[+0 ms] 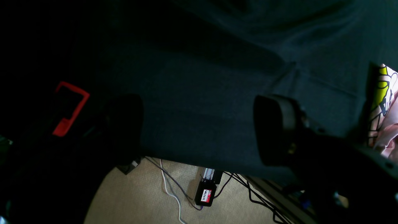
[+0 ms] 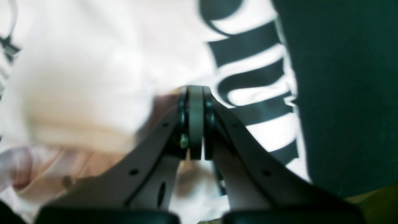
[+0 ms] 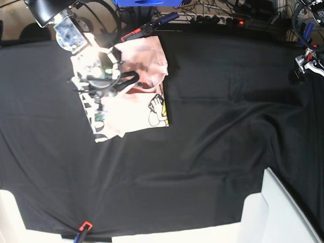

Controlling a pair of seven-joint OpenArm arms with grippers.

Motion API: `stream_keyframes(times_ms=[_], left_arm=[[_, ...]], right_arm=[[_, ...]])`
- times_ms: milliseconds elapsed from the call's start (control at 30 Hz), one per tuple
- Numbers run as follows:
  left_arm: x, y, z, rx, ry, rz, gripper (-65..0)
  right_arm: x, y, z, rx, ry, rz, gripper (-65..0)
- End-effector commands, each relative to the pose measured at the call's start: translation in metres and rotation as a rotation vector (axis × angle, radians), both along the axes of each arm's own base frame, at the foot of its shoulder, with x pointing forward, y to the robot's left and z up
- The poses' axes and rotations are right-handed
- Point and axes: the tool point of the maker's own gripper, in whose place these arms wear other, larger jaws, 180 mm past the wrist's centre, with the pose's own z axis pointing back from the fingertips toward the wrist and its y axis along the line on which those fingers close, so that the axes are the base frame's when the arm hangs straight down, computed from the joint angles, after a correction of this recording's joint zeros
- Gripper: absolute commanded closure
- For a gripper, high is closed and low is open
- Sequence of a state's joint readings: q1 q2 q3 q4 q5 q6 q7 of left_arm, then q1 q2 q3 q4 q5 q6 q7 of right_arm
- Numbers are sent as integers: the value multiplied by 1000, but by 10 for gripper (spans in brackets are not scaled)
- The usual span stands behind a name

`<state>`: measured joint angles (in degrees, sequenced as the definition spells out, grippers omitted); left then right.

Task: Fold the T-shirt properly
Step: 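Grasp the loose pink fabric with the right gripper and tuck it under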

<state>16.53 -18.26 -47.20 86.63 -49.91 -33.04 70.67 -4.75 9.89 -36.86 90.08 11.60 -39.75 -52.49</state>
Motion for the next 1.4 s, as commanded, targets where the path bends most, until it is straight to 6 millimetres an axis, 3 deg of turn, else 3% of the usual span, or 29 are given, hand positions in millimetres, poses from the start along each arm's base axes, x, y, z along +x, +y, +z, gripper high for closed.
stream_keyframes(times_ms=[0,200,833,1233,1367], left_arm=[[7,8,13,30,-38,-7,-551],[7,8,13,30,-38,-7,-551],[8,8,14,30,-41,-7,-551],[7,8,14,31,-40,-5,-551],[7,8,14,31,-40,-5,-551]], right_arm=[[13,8,11,12,-42,6,0],[25,28,20,54,-62,10,0],[45,55,38,115,-105,10,0],[49,56,41,118,-119,5,0],[49,58,34,112,-96,-2,0]])
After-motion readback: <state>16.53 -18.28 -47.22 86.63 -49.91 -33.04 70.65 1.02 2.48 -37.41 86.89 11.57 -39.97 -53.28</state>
